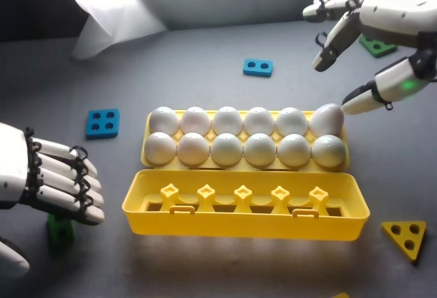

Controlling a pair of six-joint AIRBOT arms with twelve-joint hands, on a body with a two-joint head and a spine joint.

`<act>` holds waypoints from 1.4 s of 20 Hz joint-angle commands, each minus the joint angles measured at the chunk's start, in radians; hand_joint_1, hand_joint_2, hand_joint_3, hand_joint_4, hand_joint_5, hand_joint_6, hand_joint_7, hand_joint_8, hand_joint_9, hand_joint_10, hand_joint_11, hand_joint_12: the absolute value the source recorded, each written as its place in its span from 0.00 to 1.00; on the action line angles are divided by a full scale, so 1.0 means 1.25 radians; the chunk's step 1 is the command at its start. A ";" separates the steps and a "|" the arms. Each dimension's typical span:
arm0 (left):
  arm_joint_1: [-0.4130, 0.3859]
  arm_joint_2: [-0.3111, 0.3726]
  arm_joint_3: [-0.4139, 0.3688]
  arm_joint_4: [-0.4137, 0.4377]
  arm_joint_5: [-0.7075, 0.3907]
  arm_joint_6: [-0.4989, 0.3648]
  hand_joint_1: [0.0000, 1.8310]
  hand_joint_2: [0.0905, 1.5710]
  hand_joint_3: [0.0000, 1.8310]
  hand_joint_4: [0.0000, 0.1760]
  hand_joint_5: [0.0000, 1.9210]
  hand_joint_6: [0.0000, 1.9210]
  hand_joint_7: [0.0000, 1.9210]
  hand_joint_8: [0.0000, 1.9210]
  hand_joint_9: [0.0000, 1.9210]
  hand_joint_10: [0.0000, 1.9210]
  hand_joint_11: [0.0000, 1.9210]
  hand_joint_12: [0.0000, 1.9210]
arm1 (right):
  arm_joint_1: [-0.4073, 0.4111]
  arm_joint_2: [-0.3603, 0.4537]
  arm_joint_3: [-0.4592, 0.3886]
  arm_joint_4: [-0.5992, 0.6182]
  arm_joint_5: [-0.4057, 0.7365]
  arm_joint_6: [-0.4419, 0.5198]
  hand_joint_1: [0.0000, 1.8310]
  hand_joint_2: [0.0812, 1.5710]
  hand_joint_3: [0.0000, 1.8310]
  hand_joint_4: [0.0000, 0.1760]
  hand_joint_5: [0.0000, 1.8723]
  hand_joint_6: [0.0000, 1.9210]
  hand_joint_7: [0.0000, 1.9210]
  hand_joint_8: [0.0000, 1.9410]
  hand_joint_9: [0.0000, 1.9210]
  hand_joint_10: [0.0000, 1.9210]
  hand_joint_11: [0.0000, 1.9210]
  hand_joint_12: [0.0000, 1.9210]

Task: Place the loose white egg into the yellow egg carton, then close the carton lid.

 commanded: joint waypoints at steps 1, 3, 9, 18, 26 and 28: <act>0.002 0.010 0.002 -0.046 -0.040 -0.003 0.00 0.81 0.00 0.00 0.12 0.00 0.12 0.00 0.10 0.00 0.00 0.19 | 0.004 0.020 -0.003 -0.021 0.064 0.030 0.50 0.50 0.00 0.46 0.50 0.00 0.13 0.00 0.11 0.00 0.01 0.00; 0.005 0.010 -0.008 -0.046 -0.037 -0.003 0.00 0.80 0.00 0.00 0.12 0.00 0.11 0.00 0.10 0.00 0.00 0.18 | 0.001 0.046 -0.016 -0.105 0.064 0.090 0.52 0.49 0.00 0.31 0.53 0.01 0.14 0.01 0.12 0.01 0.01 0.00; 0.006 0.013 -0.041 -0.046 -0.030 -0.006 0.00 0.81 0.00 0.00 0.11 0.00 0.10 0.00 0.09 0.00 0.00 0.13 | -0.049 0.158 -0.081 -0.108 0.064 0.086 0.50 0.51 0.00 0.46 0.51 0.00 0.16 0.01 0.10 0.00 0.00 0.00; 0.014 0.007 -0.090 -0.045 0.003 0.005 0.00 0.82 0.00 0.00 0.12 0.00 0.11 0.00 0.08 0.00 0.00 0.12 | -0.046 0.286 -0.151 -0.205 0.066 0.169 0.47 0.54 0.01 0.44 0.34 0.00 0.13 0.00 0.03 0.00 0.00 0.00; 0.020 -0.004 -0.124 -0.040 0.025 0.011 0.00 0.82 0.00 0.00 0.11 0.00 0.10 0.00 0.06 0.00 0.00 0.06 | -0.022 0.343 -0.192 -0.208 0.065 0.226 0.37 0.57 0.01 0.00 0.12 0.00 0.08 0.00 0.03 0.01 0.01 0.00; 0.020 -0.002 -0.133 -0.039 0.027 0.011 0.00 0.82 0.00 0.00 0.10 0.00 0.09 0.00 0.07 0.00 0.00 0.06 | -0.034 0.347 -0.193 -0.208 0.063 0.236 0.32 0.61 0.01 0.00 0.10 0.00 0.07 0.00 0.03 0.00 0.01 0.01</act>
